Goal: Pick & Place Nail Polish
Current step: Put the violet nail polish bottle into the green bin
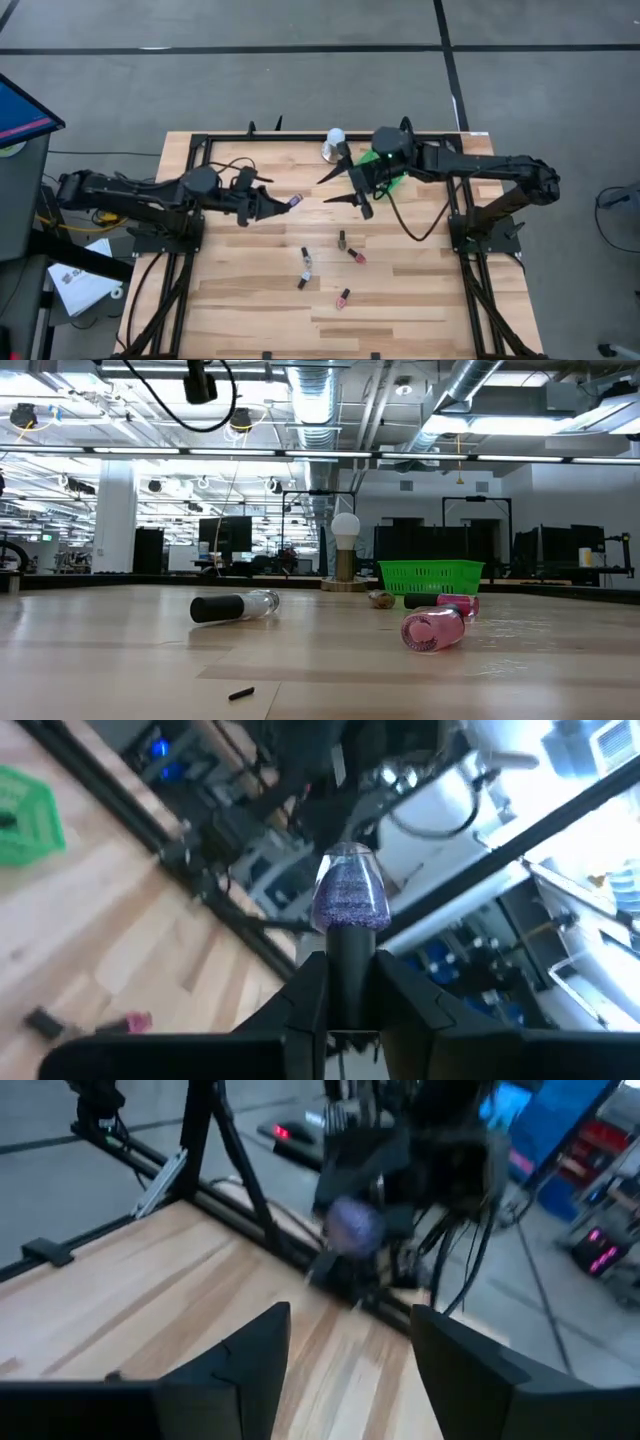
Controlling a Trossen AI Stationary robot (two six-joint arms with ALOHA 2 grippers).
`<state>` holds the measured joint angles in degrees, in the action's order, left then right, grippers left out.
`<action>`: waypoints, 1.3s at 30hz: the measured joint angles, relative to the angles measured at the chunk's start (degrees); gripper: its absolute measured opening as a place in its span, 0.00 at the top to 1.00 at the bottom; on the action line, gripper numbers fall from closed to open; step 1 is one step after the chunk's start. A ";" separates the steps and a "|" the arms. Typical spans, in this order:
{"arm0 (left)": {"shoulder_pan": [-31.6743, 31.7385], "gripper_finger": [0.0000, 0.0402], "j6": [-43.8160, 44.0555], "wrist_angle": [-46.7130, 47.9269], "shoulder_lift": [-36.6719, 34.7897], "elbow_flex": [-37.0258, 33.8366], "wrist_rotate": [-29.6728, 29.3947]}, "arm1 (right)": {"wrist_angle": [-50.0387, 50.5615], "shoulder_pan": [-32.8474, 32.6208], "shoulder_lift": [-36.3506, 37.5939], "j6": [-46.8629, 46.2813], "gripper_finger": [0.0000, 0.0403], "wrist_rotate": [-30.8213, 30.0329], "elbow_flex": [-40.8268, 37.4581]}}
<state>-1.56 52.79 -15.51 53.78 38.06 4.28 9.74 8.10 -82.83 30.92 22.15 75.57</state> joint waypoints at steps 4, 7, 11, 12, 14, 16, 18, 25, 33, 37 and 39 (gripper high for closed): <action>0.00 0.87 0.96 -0.31 1.58 0.04 1.97 | -2.98 -0.29 0.00 -0.51 0.48 -0.19 0.00; 0.07 0.87 1.73 -1.04 3.47 0.04 3.02 | -3.56 -0.56 0.02 -0.77 0.47 -0.15 0.00; 0.39 0.87 2.43 -4.21 6.30 0.07 5.16 | -3.53 -1.64 0.00 -0.92 0.48 0.24 0.00; 0.67 0.87 3.02 -5.15 7.02 0.07 5.92 | -3.53 -2.01 0.00 -0.92 0.48 0.28 0.00; 1.21 0.87 3.90 -6.94 8.30 0.07 7.19 | -3.50 -2.78 0.00 -0.96 0.48 0.32 0.00; 1.80 0.87 4.52 -8.29 9.32 0.09 7.98 | -3.53 -3.51 0.00 -1.16 0.48 0.38 0.00; 2.43 0.87 4.88 -9.58 10.21 0.09 8.49 | -3.48 -4.13 0.00 -2.07 0.48 0.42 0.00; 4.52 0.87 4.65 -11.26 12.67 2.82 10.77 | -3.34 -4.80 0.01 -4.42 0.47 0.48 0.00; 5.85 0.87 2.69 -11.18 18.66 8.26 17.06 | -1.79 -4.77 0.00 -4.63 0.48 0.48 0.00; 5.84 0.87 2.60 -11.25 19.63 8.63 17.21 | 0.76 -4.77 0.00 -4.73 0.49 0.48 0.00; 5.84 0.86 2.58 -11.23 19.61 8.61 17.21 | 1.67 -4.77 0.00 -5.61 0.50 0.48 0.00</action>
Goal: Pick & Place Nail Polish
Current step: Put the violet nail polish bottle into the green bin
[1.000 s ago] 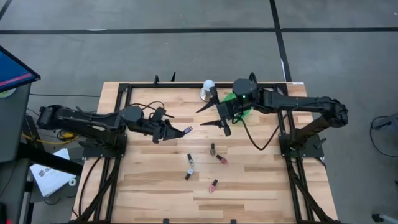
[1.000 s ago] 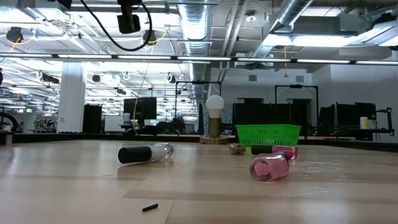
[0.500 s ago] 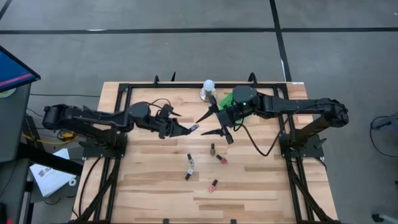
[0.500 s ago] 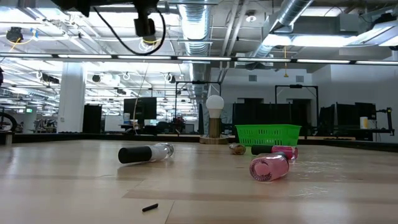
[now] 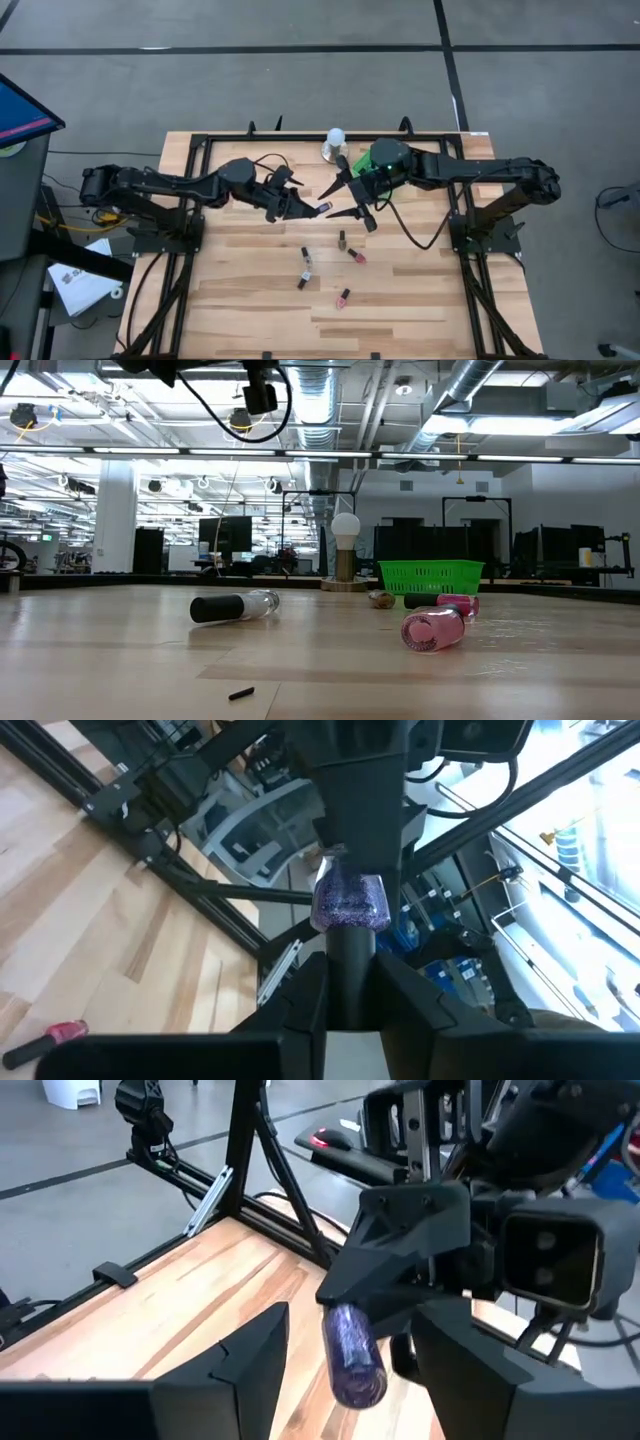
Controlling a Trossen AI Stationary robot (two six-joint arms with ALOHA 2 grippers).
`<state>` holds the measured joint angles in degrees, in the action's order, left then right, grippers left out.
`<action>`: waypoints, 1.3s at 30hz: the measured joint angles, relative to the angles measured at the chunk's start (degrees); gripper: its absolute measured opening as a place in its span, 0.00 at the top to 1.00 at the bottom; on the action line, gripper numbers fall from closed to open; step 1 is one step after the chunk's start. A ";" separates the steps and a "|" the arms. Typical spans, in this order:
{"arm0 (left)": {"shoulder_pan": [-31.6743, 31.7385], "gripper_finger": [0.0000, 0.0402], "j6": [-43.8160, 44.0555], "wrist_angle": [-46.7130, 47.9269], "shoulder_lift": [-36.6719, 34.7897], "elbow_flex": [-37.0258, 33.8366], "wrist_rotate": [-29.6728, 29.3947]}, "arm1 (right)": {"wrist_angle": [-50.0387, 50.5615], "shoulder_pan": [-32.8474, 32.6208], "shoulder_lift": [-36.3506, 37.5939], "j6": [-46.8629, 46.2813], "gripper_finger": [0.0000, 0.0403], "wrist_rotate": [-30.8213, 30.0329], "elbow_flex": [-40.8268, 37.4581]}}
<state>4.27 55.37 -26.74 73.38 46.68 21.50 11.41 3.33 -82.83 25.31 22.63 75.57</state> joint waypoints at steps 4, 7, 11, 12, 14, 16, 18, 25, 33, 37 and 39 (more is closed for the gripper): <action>0.00 0.86 -0.02 -0.13 0.00 0.00 0.00 | 0.75 0.00 0.00 -0.49 0.53 0.00 0.00; 0.00 0.86 -0.04 -0.25 0.00 0.00 0.01 | 0.69 0.00 0.00 -0.49 0.56 0.00 0.00; 0.00 0.86 -0.04 -0.35 0.00 0.00 0.00 | 1.86 0.00 0.00 -0.47 0.60 0.00 0.00; 0.00 0.86 -0.04 -0.35 0.00 0.00 0.02 | 2.21 0.00 0.00 -0.47 0.61 0.01 0.00; 0.00 0.86 -0.04 -0.37 0.00 0.00 0.02 | 2.58 0.00 0.00 -0.47 0.63 0.00 0.00; 0.00 0.86 -0.07 -0.37 0.00 0.00 0.04 | 2.56 0.00 0.00 -0.47 0.65 0.00 0.00; 0.00 0.86 -0.07 -0.37 0.00 0.00 0.03 | 2.60 0.00 0.00 -0.47 0.67 0.00 0.00; 0.00 0.86 -0.03 -0.07 -0.02 -0.05 0.47 | 2.55 0.11 -0.86 -1.17 0.82 0.21 0.09; -0.07 0.85 0.11 0.94 -0.04 -0.22 0.98 | 3.27 -0.36 -2.29 -1.71 0.86 0.40 0.13; -0.07 0.82 -0.03 0.54 -0.04 -0.22 0.52 | 3.74 0.06 -1.52 -2.00 0.86 -1.39 0.12; 0.00 0.77 -0.19 -0.44 0.00 -0.17 -0.86 | 4.07 1.01 -0.62 -2.29 0.86 -2.65 0.08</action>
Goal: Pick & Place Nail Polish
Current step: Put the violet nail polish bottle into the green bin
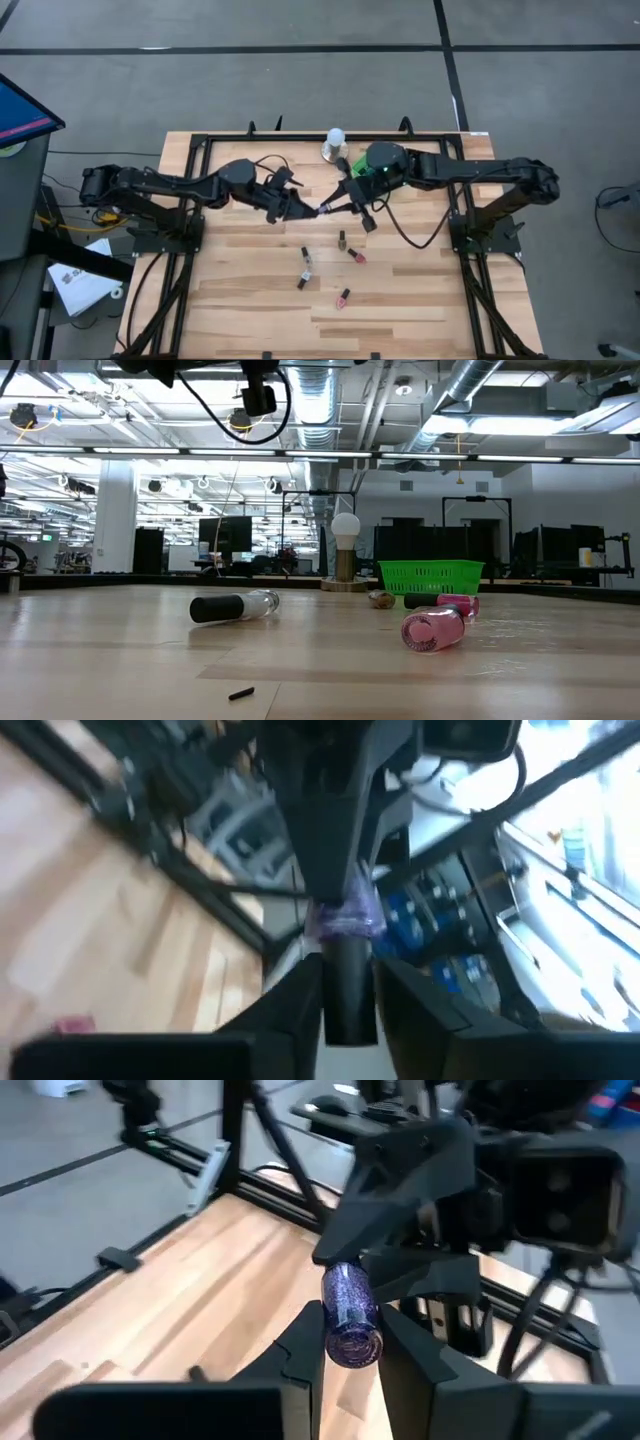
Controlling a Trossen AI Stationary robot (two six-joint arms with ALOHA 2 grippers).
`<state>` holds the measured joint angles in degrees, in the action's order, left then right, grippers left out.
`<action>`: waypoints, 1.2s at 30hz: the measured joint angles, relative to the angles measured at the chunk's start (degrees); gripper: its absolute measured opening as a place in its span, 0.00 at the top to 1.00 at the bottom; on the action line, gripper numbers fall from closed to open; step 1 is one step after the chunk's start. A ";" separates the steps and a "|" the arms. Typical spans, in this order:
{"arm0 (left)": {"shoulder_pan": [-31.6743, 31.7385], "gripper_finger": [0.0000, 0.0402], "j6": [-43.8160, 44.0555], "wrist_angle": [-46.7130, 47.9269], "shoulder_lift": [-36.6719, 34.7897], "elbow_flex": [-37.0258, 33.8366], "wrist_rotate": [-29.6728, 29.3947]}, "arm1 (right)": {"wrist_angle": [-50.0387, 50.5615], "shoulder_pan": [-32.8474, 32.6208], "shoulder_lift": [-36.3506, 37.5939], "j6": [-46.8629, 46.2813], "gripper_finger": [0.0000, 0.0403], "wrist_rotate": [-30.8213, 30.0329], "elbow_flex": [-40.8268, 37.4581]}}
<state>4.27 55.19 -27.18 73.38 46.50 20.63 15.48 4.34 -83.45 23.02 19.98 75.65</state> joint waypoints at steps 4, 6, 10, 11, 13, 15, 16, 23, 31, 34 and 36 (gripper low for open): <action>0.22 0.67 -2.47 -0.87 -0.04 0.22 -1.04 | 2.42 3.17 3.03 -1.49 0.86 -0.60 -0.13; -0.02 0.63 -2.67 -0.78 -0.04 0.22 0.31 | 4.56 5.31 5.20 -2.01 0.86 -1.56 -0.13; 0.00 0.57 -2.70 -0.41 -0.07 0.22 0.61 | 12.90 9.86 8.67 -2.20 0.86 -7.85 -0.13; 0.04 0.57 -2.70 -0.37 -0.07 0.22 0.27 | 15.46 11.09 9.38 -2.30 0.86 -10.32 -0.13; 0.37 0.57 -2.70 -0.33 -0.11 0.22 0.31 | 21.71 13.79 10.44 -2.86 0.86 -16.02 -0.10; 0.79 0.58 -2.69 0.21 -0.90 0.20 0.40 | 28.28 16.93 10.31 -4.62 0.86 -20.69 -0.10; 1.06 0.59 -2.70 -0.24 -1.21 0.22 0.63 | 31.39 18.62 9.81 -5.55 0.86 -22.20 -0.10; 3.43 0.66 -4.36 0.22 -5.69 0.20 0.38 | 40.75 27.13 3.54 -7.78 0.86 -22.99 -4.96; 3.65 0.70 -6.69 0.24 -10.43 0.17 0.37 | 42.80 30.14 -4.99 -4.57 0.86 -23.01 -7.47; 3.65 0.71 -6.90 0.44 -11.23 0.15 0.20 | 42.84 30.01 -7.54 -4.56 0.86 -22.96 -7.47; 3.65 0.72 -6.92 0.28 -11.52 0.13 0.16 | 42.83 30.00 -9.32 -4.54 0.86 -22.95 -7.43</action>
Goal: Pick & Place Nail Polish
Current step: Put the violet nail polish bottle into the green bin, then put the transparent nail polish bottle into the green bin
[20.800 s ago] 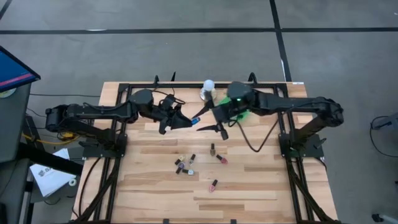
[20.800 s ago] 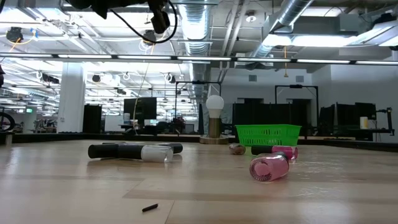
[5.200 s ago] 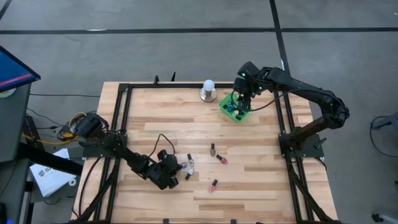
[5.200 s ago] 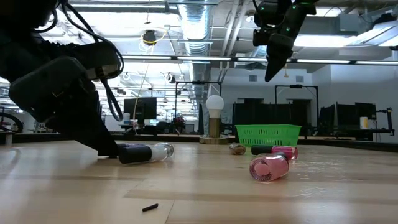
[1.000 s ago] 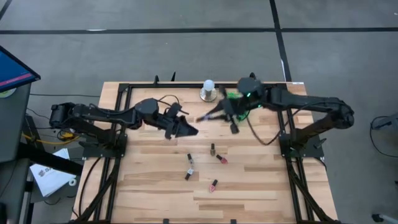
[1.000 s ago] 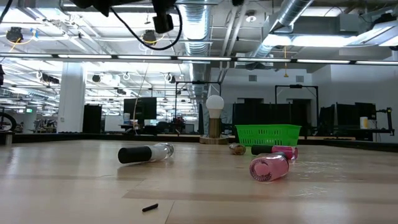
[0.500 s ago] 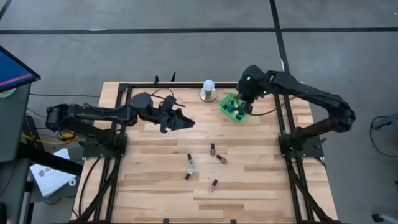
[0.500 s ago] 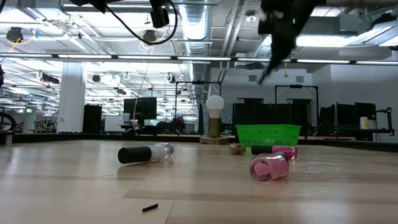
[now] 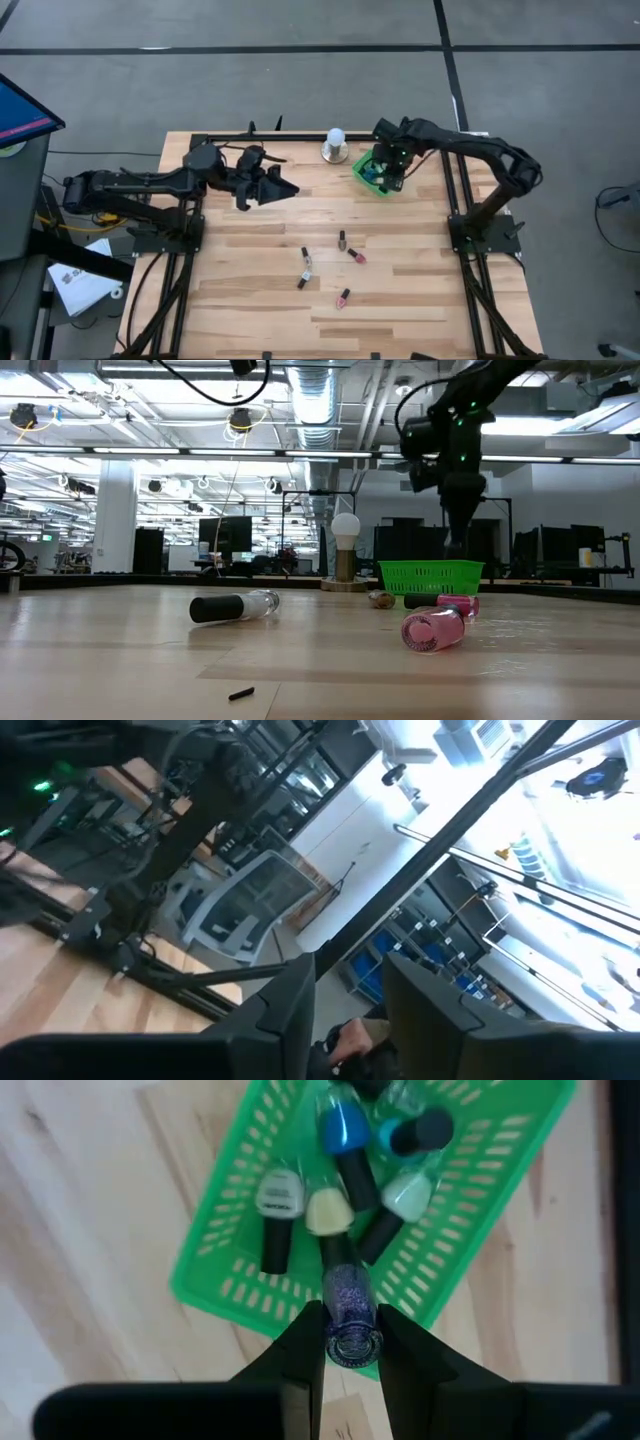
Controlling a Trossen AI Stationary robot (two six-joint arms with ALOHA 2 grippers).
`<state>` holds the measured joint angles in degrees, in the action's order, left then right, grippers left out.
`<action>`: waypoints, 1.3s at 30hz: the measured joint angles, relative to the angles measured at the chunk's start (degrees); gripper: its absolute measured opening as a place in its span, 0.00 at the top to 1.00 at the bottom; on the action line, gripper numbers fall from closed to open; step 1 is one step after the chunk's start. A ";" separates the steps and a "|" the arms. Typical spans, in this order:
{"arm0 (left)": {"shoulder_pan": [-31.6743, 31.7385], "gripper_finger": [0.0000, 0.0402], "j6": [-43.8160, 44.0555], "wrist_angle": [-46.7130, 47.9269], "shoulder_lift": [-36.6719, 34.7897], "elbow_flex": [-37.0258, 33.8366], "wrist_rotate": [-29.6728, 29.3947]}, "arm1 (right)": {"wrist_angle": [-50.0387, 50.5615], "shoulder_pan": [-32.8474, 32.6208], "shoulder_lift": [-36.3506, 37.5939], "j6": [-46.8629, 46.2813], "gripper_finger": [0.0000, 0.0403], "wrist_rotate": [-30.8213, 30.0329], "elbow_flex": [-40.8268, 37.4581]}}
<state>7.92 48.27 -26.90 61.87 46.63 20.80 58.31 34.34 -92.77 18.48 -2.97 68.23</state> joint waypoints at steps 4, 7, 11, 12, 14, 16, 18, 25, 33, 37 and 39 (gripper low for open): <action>0.00 0.73 0.00 0.15 -0.08 -0.02 -0.02 | 0.39 -0.21 -3.20 0.21 0.86 -1.54 0.02; 0.00 0.73 0.00 0.14 -0.13 -0.01 -0.06 | 1.60 -0.26 -5.35 1.06 0.86 -3.33 0.01; 0.00 0.73 0.00 0.11 -0.13 -0.02 -0.09 | 2.62 -0.24 -5.94 1.20 0.83 -4.80 0.11; 0.00 0.73 0.00 0.13 -0.13 -0.02 -0.12 | 2.54 -0.21 -5.96 1.37 0.81 -4.87 0.11; 0.00 0.73 0.00 0.11 -0.13 -0.02 -0.28 | 2.45 -0.21 -5.95 1.65 0.78 -4.87 0.08; 0.00 0.73 -0.39 0.16 -0.13 -0.02 -0.28 | 2.82 -0.18 -5.89 1.65 0.75 -4.85 0.04; 0.00 0.73 -2.56 0.16 -0.13 0.00 -0.26 | 3.38 -0.20 -5.83 2.38 0.72 -4.64 0.04; 0.00 0.73 -5.94 1.01 -0.13 0.00 -0.26 | 4.66 -1.80 -5.82 3.41 0.60 -4.39 0.04; 0.00 0.73 -6.43 1.90 -0.11 -2.12 -0.22 | 3.93 -3.61 -5.79 4.01 0.50 1.83 0.04; -0.02 0.73 -6.45 2.08 -0.11 -3.73 -0.20 | 3.79 -4.50 -5.77 4.02 0.50 2.08 0.04; 0.00 0.73 -6.47 1.91 -0.11 -4.36 -0.20 | 4.11 -4.76 -5.77 4.02 0.50 3.02 0.42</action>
<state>7.92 41.80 -24.99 61.76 42.27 20.60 62.41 29.58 -98.54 22.50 0.06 68.64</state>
